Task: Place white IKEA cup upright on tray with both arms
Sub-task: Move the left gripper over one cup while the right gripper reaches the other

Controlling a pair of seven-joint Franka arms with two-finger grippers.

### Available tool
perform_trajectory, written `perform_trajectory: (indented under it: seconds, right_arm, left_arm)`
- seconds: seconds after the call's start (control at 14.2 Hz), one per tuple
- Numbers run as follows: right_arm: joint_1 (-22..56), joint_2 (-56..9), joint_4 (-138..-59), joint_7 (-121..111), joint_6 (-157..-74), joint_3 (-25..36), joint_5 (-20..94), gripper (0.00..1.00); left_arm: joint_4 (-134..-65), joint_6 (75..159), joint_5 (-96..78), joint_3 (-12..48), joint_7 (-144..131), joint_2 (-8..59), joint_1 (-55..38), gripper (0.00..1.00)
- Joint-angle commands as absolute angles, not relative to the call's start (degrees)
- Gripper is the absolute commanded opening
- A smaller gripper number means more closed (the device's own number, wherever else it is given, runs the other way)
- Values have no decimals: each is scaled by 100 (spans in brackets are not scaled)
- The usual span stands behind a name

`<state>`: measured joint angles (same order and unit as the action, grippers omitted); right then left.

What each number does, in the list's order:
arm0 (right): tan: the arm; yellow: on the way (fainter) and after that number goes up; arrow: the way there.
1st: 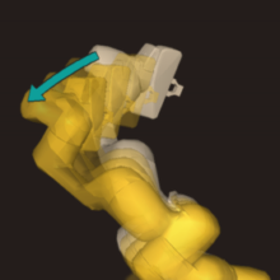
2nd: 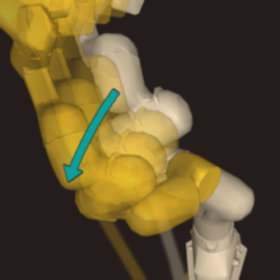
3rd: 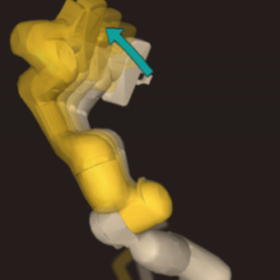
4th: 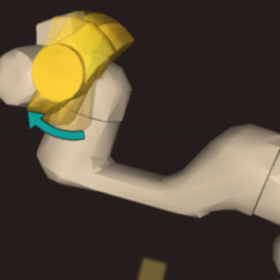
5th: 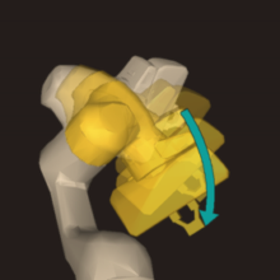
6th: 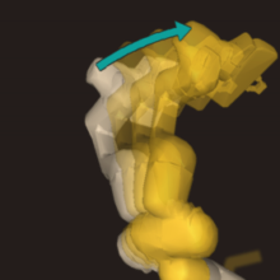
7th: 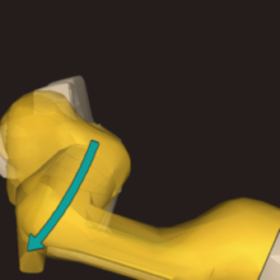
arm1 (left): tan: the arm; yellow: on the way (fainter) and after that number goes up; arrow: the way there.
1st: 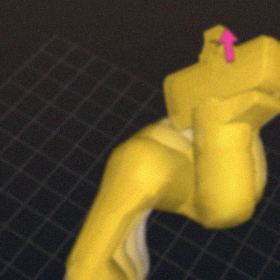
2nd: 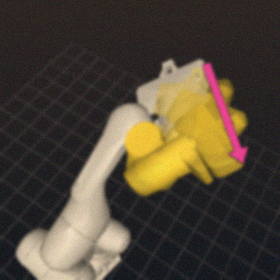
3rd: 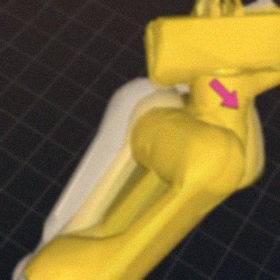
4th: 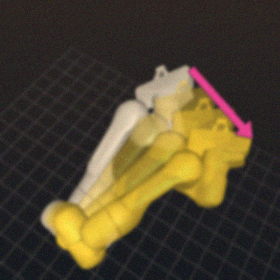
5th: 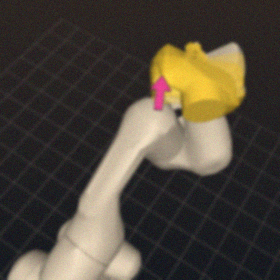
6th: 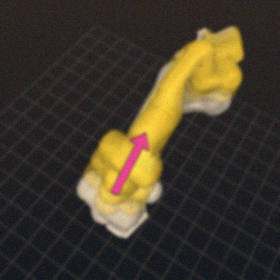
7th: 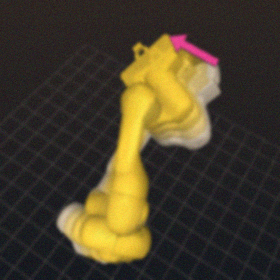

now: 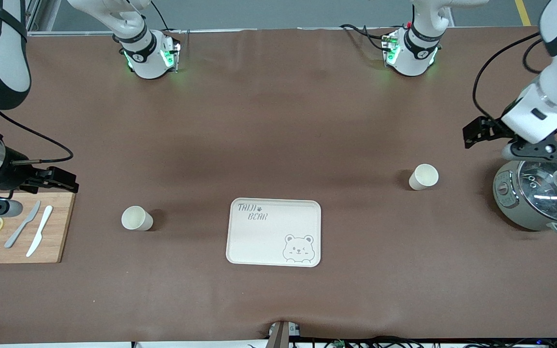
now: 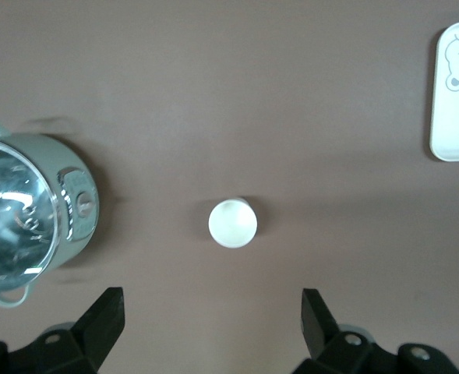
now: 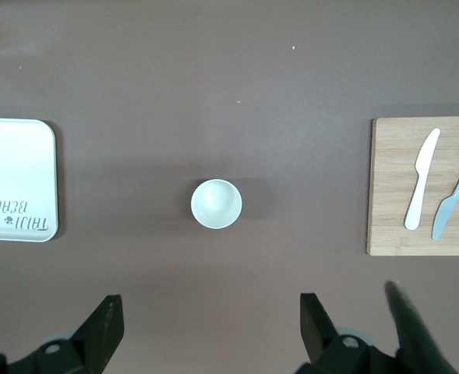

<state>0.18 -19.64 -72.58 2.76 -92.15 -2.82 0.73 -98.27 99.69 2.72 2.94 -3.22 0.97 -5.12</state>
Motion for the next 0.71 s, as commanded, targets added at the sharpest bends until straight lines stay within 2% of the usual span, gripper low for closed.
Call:
perform_trajectory:
  seconds: [0.0,0.28,0.64]
  right_arm:
    - [18,-1863,-7277,369,-9141,-308,-9,100]
    - [18,-1863,-7277,360,-9141,-316,-9,100]
    - [61,-1951,-7330,360,-9333,-308,-9,100]
  left_arm:
    - [-11212,10817,352,308,-281,-658,-475,100]
    - [-12258,11678,352,290,-150,-1001,-431,100]
    - [-13331,13040,325,44,123,-1046,-431,100]
